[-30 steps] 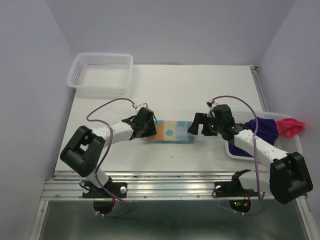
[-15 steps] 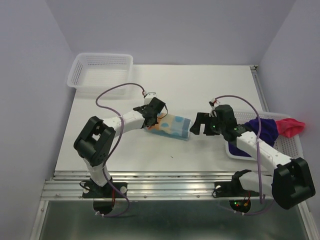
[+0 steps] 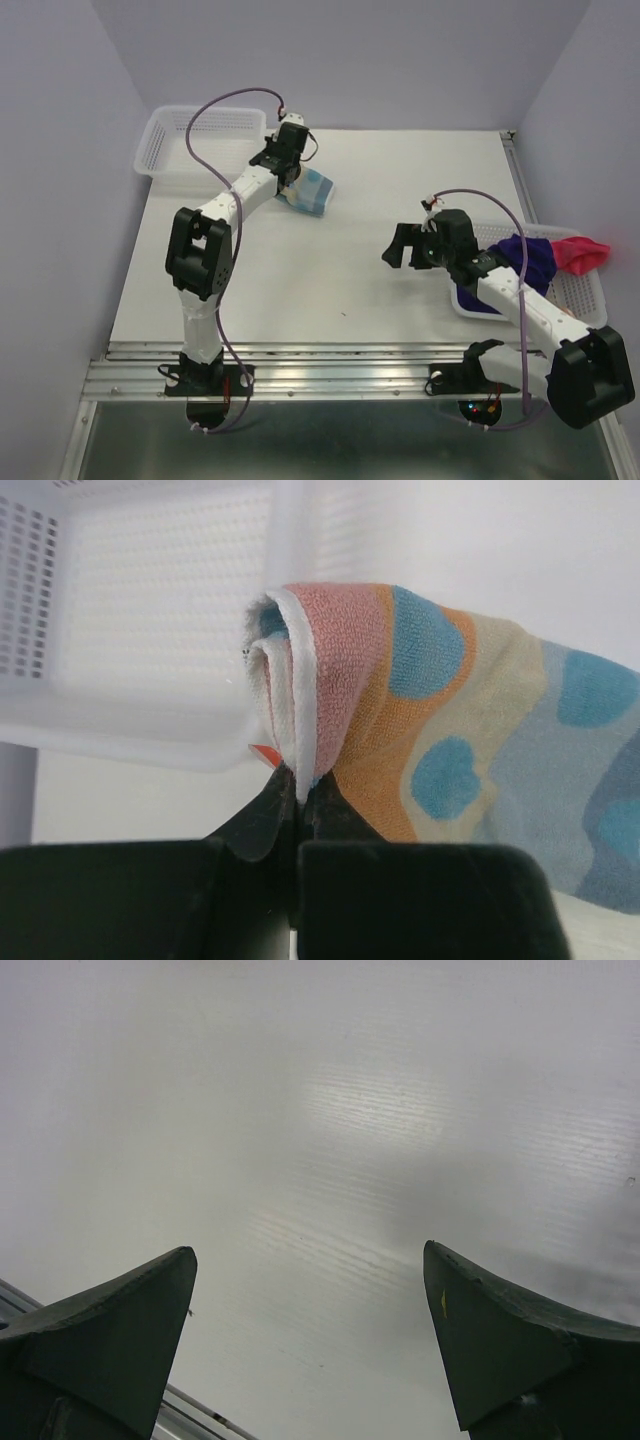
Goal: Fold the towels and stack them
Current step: Neatly place the folded towel into the bin
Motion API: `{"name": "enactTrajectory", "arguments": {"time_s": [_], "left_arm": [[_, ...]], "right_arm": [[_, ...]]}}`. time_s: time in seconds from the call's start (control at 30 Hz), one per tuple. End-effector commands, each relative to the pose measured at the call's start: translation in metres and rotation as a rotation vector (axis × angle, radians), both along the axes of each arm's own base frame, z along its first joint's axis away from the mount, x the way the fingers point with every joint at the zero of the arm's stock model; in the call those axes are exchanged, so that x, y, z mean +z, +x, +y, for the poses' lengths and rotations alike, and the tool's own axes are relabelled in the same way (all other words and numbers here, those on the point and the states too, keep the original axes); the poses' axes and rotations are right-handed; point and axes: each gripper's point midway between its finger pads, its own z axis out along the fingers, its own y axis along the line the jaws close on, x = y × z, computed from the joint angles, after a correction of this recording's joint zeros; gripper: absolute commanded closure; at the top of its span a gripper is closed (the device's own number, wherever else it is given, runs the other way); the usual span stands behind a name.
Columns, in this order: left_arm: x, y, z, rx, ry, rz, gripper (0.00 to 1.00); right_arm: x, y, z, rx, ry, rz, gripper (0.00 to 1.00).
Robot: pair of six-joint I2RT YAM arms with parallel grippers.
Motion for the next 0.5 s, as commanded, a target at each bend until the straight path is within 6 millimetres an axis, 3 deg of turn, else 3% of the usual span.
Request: {"name": "enactTrajectory", "arguments": {"time_s": [0.0,0.17,0.2,0.27,0.47], "left_arm": [[0.068,0.037,0.05,0.035,0.12,-0.103,1.0],[0.096,0.065,0.072,0.035,0.164,-0.147,1.0],[0.111,0.069,0.076,0.037,0.167,-0.166,1.0],[0.117,0.073,0.087,0.05,0.182,-0.163,1.0],[0.164,0.075,0.106,0.063,0.182,-0.23,1.0]], "right_arm": [[0.012,0.012,0.001,-0.003,-0.014,-0.064,0.0],[0.001,0.015,-0.002,-0.02,-0.039,-0.037,0.0],[-0.001,0.017,-0.003,-0.028,-0.047,-0.034,0.0],[-0.005,0.018,-0.005,-0.036,-0.059,-0.023,0.0],[-0.007,0.02,-0.004,-0.04,-0.059,-0.018,0.0]]}}
